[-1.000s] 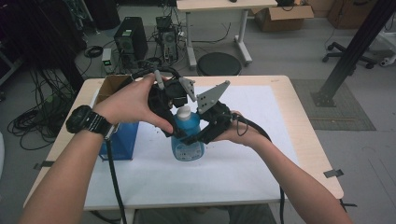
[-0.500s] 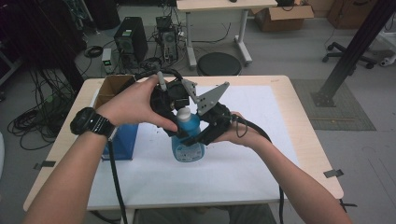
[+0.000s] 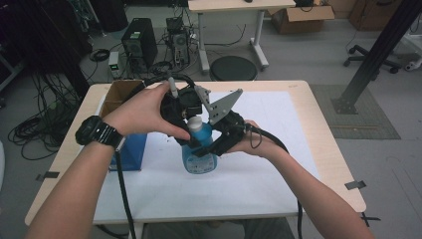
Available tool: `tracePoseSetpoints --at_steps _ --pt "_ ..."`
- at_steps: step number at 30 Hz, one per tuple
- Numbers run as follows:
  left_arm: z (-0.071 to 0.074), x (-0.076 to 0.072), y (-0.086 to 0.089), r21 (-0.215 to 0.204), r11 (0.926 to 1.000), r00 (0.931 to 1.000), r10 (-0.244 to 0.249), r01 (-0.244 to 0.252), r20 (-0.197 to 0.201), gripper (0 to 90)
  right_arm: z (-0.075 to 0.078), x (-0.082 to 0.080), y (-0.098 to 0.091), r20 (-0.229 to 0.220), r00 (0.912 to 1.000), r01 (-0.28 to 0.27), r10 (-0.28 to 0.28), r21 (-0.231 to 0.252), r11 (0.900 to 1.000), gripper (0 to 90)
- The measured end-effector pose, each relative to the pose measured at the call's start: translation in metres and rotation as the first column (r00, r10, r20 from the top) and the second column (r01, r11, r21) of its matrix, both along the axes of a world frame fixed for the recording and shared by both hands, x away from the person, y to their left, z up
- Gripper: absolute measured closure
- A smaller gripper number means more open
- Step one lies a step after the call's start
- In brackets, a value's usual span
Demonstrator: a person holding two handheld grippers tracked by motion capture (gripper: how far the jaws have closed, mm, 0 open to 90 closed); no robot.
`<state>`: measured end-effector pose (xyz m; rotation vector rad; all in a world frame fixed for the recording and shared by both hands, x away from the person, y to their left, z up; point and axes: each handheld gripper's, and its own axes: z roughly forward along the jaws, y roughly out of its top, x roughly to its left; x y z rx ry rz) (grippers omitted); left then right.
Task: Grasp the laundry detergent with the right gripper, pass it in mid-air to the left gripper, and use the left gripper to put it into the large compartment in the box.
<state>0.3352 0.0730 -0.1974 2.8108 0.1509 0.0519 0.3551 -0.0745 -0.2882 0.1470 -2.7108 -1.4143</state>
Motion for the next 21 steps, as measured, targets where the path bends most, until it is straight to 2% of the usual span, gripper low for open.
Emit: tracePoseSetpoints --at_steps 21 --pt "-0.0009 0.0001 -0.0055 0.022 0.9995 0.9997 0.021 -0.021 -0.008 37.6 -0.0027 -0.0004 -0.0006 0.000 1.0000 0.005 -0.005 -0.004 1.0000 43.2"
